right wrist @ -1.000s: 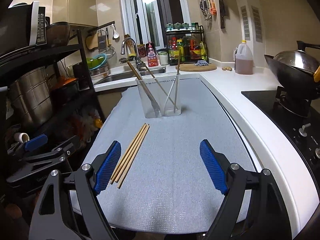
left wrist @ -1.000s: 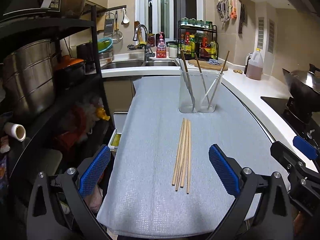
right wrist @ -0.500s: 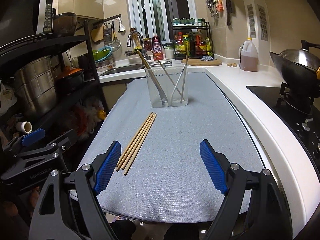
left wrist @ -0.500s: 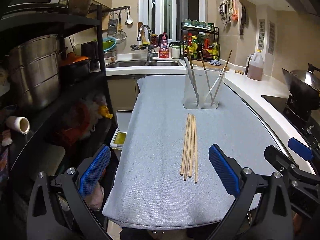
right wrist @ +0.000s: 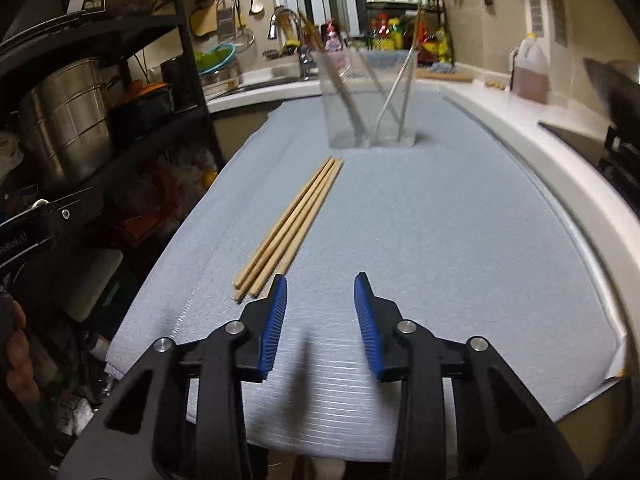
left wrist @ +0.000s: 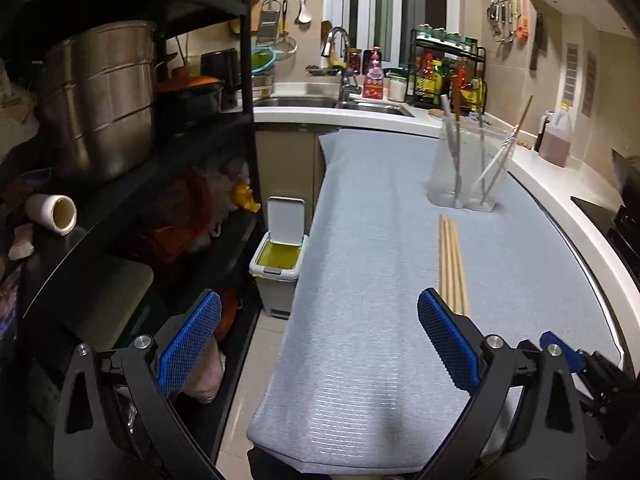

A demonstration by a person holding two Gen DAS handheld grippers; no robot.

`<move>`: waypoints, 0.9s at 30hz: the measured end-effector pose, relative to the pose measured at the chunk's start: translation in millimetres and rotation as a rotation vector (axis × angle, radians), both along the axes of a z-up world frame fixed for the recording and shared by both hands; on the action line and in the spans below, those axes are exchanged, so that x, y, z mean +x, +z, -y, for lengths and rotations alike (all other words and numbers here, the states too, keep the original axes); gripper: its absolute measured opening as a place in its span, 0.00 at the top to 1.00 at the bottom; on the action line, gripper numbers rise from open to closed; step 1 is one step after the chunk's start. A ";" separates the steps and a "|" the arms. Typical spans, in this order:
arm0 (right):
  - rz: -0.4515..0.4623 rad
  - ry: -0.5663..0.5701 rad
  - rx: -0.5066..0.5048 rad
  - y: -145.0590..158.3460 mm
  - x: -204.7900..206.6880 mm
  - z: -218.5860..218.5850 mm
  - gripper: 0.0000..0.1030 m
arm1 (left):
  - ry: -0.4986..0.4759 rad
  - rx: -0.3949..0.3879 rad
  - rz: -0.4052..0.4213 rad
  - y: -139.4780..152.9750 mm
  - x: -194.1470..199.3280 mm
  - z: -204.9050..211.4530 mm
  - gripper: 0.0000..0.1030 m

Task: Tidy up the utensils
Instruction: 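Lower the right tool and grasp one wooden chopstick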

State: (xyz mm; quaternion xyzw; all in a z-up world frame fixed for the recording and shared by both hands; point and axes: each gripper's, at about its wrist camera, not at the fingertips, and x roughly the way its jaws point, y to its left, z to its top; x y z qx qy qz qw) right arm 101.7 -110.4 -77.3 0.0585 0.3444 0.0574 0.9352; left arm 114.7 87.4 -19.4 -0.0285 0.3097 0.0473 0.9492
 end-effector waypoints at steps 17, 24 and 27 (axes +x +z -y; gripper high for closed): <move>-0.009 0.023 -0.099 -36.9 21.3 -37.0 0.72 | -0.002 -0.004 -0.061 -22.4 14.9 -5.6 0.07; 0.045 -0.059 -0.101 -41.3 17.8 -1.2 0.96 | -0.035 0.002 -0.076 -30.2 20.9 3.4 0.07; 0.049 -0.094 -0.103 -40.6 15.1 17.3 0.96 | -0.067 0.001 -0.074 -33.4 23.0 13.4 0.07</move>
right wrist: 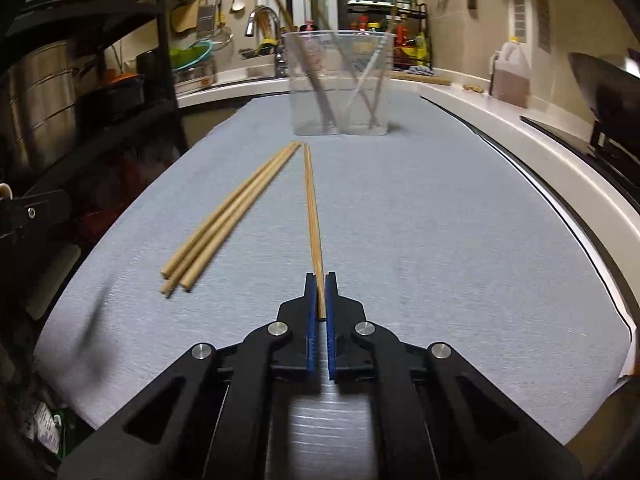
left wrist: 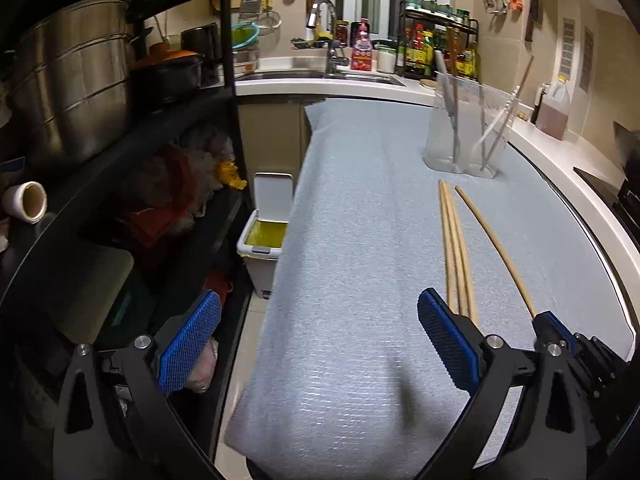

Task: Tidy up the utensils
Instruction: 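Lower the right tool and grasp one wooden chopstick, then grasp another chopstick with the left tool while the right holds its own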

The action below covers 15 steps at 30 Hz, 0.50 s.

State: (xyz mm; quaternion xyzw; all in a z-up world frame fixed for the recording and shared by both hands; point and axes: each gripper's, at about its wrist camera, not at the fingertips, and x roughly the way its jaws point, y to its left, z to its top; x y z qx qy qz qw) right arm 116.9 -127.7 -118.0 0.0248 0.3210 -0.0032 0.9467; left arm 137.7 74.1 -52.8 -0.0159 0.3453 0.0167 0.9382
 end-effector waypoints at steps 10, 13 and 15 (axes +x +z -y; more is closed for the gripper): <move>-0.001 -0.059 -0.014 -0.6 -1.7 42.9 0.95 | -0.152 0.028 -0.019 -23.6 14.1 45.2 0.14; 0.003 -0.060 -0.013 -1.1 -1.5 46.4 0.94 | -0.171 0.048 -0.037 -31.4 19.4 53.2 0.18; 0.004 -0.057 -0.011 -1.4 -1.6 47.3 0.94 | -0.175 0.046 -0.049 -34.2 22.8 54.2 0.22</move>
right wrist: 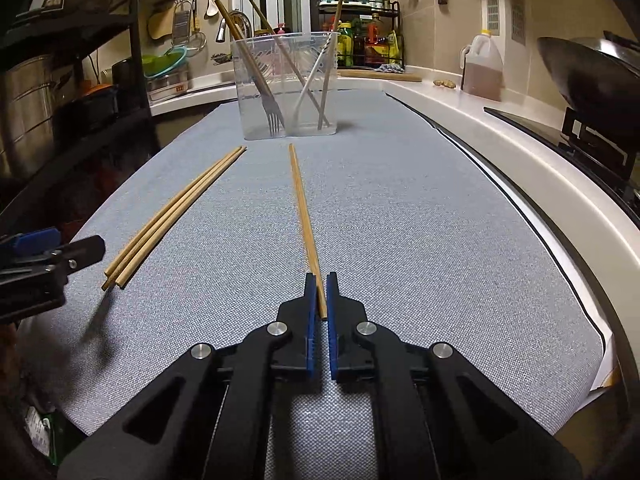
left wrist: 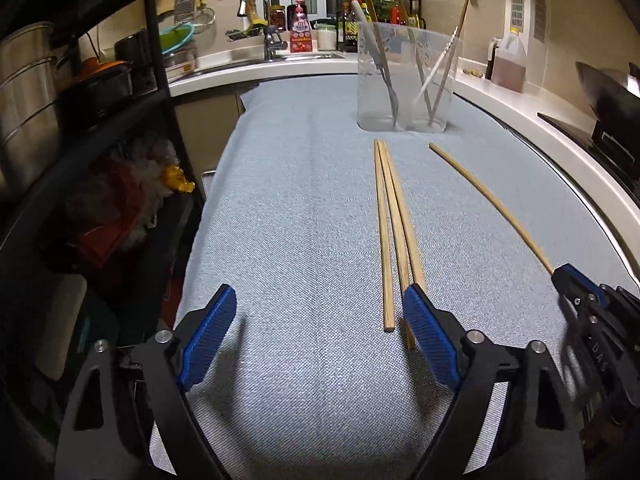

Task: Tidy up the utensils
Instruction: 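Grasp another chopstick with the left tool while the right holds its own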

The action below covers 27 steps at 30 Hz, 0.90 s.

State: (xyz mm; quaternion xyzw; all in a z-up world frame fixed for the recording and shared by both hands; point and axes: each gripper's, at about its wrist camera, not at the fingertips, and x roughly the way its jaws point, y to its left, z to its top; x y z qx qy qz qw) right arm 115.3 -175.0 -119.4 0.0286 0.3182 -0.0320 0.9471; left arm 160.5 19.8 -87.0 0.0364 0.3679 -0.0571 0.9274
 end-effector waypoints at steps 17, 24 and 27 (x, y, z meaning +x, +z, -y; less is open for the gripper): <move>0.071 0.015 -0.018 -6.1 3.8 2.0 0.95 | -0.110 -0.017 0.008 -11.5 16.2 8.9 0.88; 0.045 -0.001 0.029 9.1 -6.7 11.2 0.96 | -0.119 -0.048 0.072 11.2 -3.2 4.7 0.94; 0.087 0.002 0.007 24.1 -18.7 11.9 0.96 | -0.135 -0.024 0.139 30.9 -18.3 4.1 0.94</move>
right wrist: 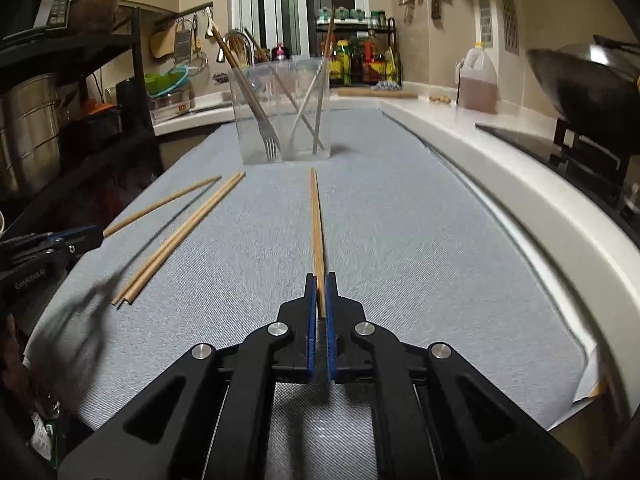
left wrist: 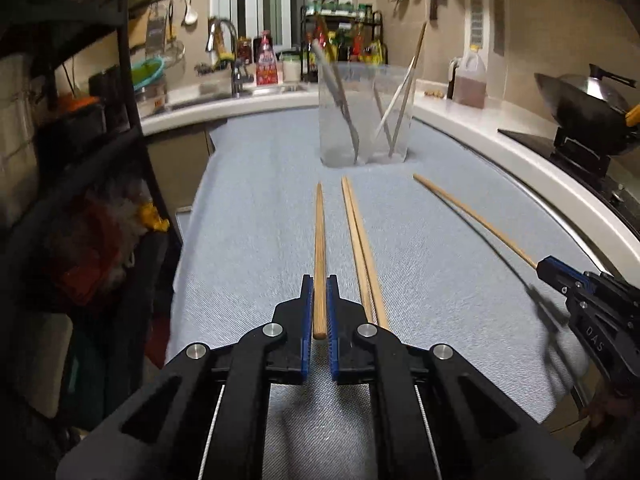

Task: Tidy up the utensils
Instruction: 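Grasp another chopstick with the left tool while the right holds its own, then lift both held chopsticks and carry them over the clear container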

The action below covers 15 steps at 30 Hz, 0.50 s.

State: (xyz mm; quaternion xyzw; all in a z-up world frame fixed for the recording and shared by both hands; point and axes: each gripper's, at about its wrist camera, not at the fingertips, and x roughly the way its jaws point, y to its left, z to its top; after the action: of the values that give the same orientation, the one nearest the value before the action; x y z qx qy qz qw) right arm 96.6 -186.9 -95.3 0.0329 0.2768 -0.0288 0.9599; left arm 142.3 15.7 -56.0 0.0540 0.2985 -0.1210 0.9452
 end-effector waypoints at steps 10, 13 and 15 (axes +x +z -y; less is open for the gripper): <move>0.161 0.025 -0.025 66.8 -28.1 1.8 0.96 | -0.010 -0.043 0.200 70.7 -35.5 -8.5 0.94; 0.194 0.039 -0.025 85.7 -30.4 1.6 0.96 | -0.017 -0.045 0.242 87.1 -41.0 -8.9 0.94; 0.212 0.045 -0.022 95.7 -31.7 2.1 0.96 | -0.019 -0.047 0.256 93.8 -44.2 -8.9 0.94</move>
State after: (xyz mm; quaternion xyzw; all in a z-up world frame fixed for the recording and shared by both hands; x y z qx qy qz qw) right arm 64.9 -188.9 0.3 0.0191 0.1741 -0.0069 0.9845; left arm 98.1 24.6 37.8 0.0497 0.1720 -0.1291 0.9753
